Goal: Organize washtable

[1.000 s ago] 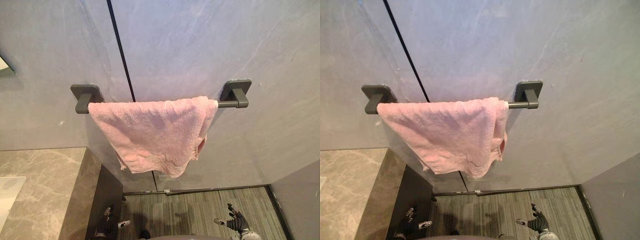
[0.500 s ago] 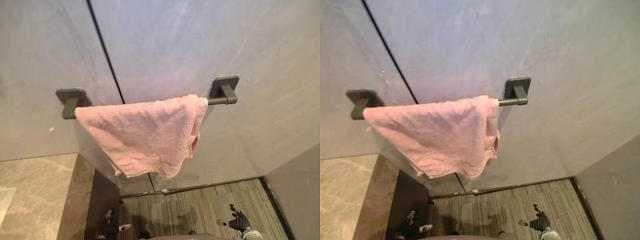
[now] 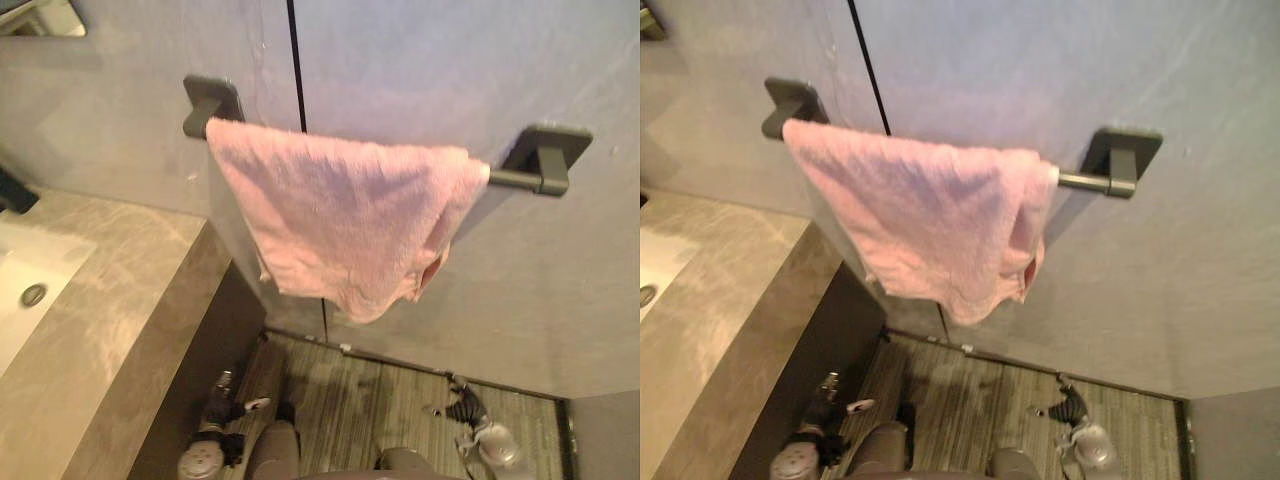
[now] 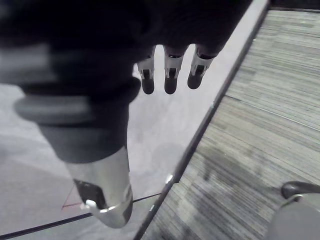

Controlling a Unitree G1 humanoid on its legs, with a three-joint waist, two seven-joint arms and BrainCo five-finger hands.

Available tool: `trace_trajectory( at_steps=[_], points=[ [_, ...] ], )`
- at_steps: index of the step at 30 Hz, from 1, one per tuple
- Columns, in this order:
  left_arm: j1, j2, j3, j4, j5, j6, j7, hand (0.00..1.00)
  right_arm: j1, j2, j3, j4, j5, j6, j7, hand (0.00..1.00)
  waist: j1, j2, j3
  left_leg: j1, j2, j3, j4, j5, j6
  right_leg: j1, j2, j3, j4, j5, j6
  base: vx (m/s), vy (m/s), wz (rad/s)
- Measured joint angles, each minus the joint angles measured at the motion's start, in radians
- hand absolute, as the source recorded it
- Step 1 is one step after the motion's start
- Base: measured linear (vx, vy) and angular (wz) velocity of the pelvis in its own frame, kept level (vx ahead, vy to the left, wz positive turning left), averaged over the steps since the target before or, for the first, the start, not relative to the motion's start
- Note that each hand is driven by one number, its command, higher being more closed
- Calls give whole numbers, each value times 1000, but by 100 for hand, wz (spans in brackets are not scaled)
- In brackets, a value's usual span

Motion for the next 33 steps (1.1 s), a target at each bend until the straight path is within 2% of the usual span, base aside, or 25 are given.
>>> trace_trajectory(
  at_steps=[1,2,3,4,7,9,11,12,13,14,16,20,26,27,28,29,30,31,32,33],
  points=[
    [11,-6,-16,0,-18,0,-1,0,-2,-4,0,4,1,2,0,0,4,7,3,23,19,11,-120,128,-15,-1,18,-51,-29,31,-27,-303,-205,96],
    [9,-8,-16,1,-22,1,-3,0,-6,-4,-5,5,1,1,-4,0,-1,-3,9,24,21,48,-139,134,-10,-3,16,-96,-55,58,-52,-294,-191,93],
    [10,-8,-16,1,-22,1,-4,0,-8,4,-8,5,1,2,-6,0,-1,-2,10,25,13,76,-106,123,-2,-6,10,-108,-59,67,-56,-266,-159,83],
    [13,-7,-15,0,-28,2,-4,0,-5,1,-12,5,2,4,-16,0,1,-21,14,19,-5,134,-5,47,45,-27,-14,-136,-62,88,-70,-251,-135,77],
    [15,-6,-14,-17,-31,2,-6,0,4,1,-21,5,2,7,-19,0,-6,-17,12,34,-4,208,236,-114,59,-37,-53,-208,-120,154,-73,-213,-51,69],
    [14,-5,-13,-19,-31,2,-6,0,14,7,-19,6,2,10,-17,0,-7,-7,7,125,12,243,266,-174,54,-25,-64,-243,-153,185,-65,-177,65,73],
    [14,-5,-13,-20,-31,2,-7,0,22,20,-27,7,2,13,-17,0,-29,8,-4,244,30,286,161,-205,43,-12,-69,-292,-189,213,-49,-198,145,94],
    [6,-7,-17,-19,-30,2,-10,0,22,31,-58,7,10,12,-18,0,-61,50,-30,324,24,300,-50,-191,21,-14,-59,-341,-236,245,-22,-248,254,98],
    [-4,-5,-16,-19,-29,2,-16,0,23,36,-71,11,19,13,-18,0,-65,69,-43,341,22,297,-147,-190,20,-22,-52,-361,-264,271,-14,-243,272,88],
    [-14,3,-15,-17,-28,2,-20,0,21,44,-75,20,21,14,-18,0,-60,63,-40,349,20,295,-183,-179,27,-22,-52,-364,-281,286,-7,-189,202,38],
    [-13,46,-13,-17,-27,10,-24,0,23,84,-77,43,21,16,-17,0,-51,31,-38,348,-10,295,-197,-154,43,22,-62,-364,-381,368,7,-155,135,8],
    [9,64,-12,15,-18,11,-24,0,31,98,-76,48,19,20,-17,0,-53,19,-44,350,-48,303,-202,-146,62,47,-85,-341,-445,423,27,-134,112,-11],
    [5,54,-12,72,-17,11,-24,0,39,98,-59,72,19,27,-18,0,-53,17,-44,345,-61,280,-206,-135,72,67,-91,-365,-482,447,31,-49,16,10],
    [5,54,-12,74,-17,11,-24,0,40,97,-52,78,19,27,-18,0,-53,8,-40,334,-65,264,-200,-135,72,70,-96,-380,-480,445,31,-20,15,78],
    [-7,52,-12,69,-18,10,-25,0,34,97,-46,88,19,27,-19,0,-53,9,-34,268,-68,230,-140,-135,71,64,-115,-442,-472,443,31,-31,23,84],
    [-11,51,-12,66,-18,10,-24,0,33,96,-46,88,20,27,-19,0,-53,11,-33,254,-69,224,-129,-133,71,63,-119,-456,-469,443,31,-74,32,126],
    [-13,49,-12,44,-19,10,-23,0,20,90,-46,103,21,27,-22,0,-52,4,-24,200,-72,222,-92,-108,73,48,-144,-507,-448,440,30,-83,36,93],
    [-13,48,-12,31,-20,9,-22,0,11,88,-47,112,22,27,-23,0,-51,0,-21,183,-74,237,-86,-97,70,43,-159,-528,-437,439,28,-104,79,131],
    [-10,43,-13,20,-24,10,-20,0,-1,79,-49,129,23,28,-31,0,-45,-11,-12,158,-58,334,-60,-110,82,42,-178,-584,-430,438,28,-85,112,114],
    [-10,34,-13,21,-31,12,-19,0,-15,71,-49,132,23,29,-41,0,-43,-6,-8,155,-18,447,-22,-134,115,54,-195,-626,-417,438,28,-59,176,127]
  ],
)
